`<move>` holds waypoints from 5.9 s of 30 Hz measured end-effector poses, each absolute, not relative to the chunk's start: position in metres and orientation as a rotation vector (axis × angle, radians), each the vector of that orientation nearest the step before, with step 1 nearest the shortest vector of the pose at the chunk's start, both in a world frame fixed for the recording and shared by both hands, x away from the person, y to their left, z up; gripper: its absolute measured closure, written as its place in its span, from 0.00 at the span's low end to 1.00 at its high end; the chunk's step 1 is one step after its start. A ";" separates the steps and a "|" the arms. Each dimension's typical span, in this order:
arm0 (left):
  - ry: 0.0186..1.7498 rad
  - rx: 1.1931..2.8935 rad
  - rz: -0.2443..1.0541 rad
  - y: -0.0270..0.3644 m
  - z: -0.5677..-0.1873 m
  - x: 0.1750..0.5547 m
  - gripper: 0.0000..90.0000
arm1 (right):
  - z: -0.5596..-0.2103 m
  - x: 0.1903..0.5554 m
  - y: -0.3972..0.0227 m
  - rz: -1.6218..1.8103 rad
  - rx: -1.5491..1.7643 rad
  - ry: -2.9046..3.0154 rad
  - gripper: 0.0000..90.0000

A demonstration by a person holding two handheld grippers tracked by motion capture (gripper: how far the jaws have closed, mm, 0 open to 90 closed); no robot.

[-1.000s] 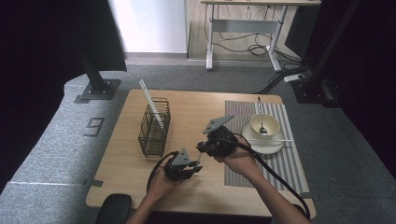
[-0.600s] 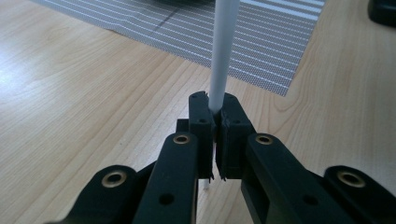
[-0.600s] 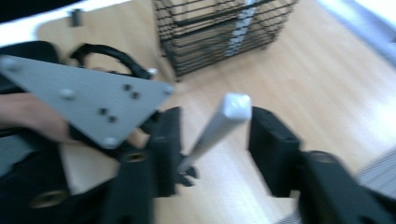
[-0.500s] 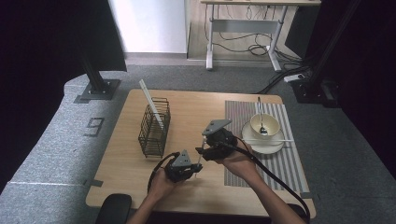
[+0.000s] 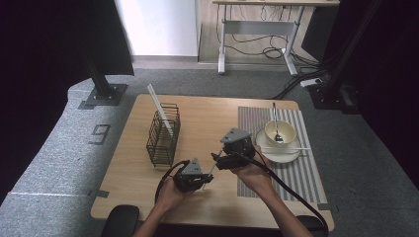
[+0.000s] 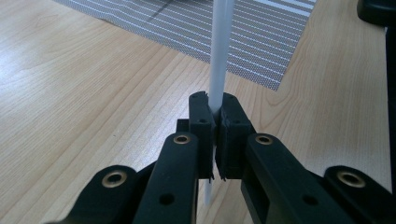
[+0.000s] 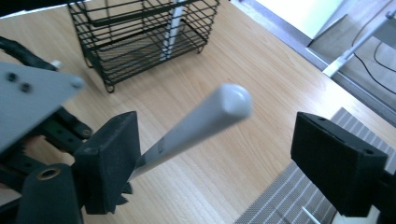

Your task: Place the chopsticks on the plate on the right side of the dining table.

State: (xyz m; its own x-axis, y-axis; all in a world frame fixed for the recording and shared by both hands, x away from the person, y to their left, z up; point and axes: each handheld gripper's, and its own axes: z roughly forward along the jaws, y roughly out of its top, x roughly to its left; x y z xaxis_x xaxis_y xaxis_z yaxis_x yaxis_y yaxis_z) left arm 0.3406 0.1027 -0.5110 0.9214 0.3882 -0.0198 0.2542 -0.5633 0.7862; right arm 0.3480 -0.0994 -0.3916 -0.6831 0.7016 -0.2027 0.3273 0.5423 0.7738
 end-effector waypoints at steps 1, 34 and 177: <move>0.455 2.200 0.192 0.103 -0.511 0.341 0.96 | -0.393 0.349 -0.102 0.998 0.839 2.277 0.16; 0.364 2.284 0.158 0.101 -0.510 0.338 0.96 | -0.454 0.350 -0.172 1.015 1.121 2.176 0.10; 0.609 2.408 0.250 0.100 -0.544 0.354 0.00 | -0.464 0.312 -0.233 0.615 0.857 2.581 0.92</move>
